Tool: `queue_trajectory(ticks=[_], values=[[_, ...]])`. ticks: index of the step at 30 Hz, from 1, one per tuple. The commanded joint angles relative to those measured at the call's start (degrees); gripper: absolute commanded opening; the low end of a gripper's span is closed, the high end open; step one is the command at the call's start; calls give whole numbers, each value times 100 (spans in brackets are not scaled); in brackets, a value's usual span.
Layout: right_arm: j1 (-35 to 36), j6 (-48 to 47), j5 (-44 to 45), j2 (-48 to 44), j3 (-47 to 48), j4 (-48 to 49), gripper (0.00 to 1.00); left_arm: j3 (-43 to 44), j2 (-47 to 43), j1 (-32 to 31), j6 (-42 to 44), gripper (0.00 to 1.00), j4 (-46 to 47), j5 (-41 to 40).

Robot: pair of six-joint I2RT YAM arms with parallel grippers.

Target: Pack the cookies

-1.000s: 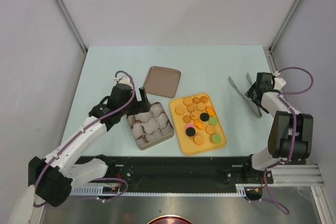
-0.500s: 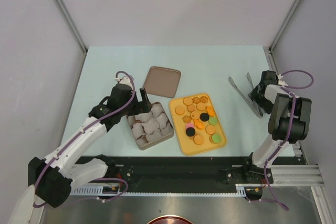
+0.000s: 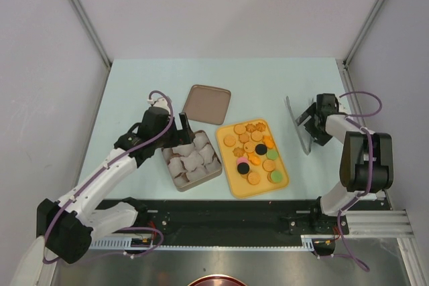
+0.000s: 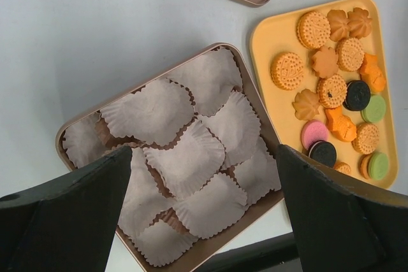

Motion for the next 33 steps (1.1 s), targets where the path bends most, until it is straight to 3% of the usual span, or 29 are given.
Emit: queue_trajectory(ticks=[1,7,11,15,23,33], values=[[398,735,-1003,117,-288,-33,97,-38,-37,-27,-119,100,118,133],[724,473,-73,-304,98,-401,98,-47,-151,-27,-93,99,83,2],[1021,-212,455,-700,485,-447,100,-47,-187,-27,-67,100,135,-8],[1286,-1116,832,-456,863,-437,100,-29,-117,-27,-75,100,162,54],[1392,-2453,799,152,829,143,100,-90,-169,-27,-23,100,197,107],[1225,-2903,729,-60,380,556,100,-152,-161,-36,39,100,417,318]])
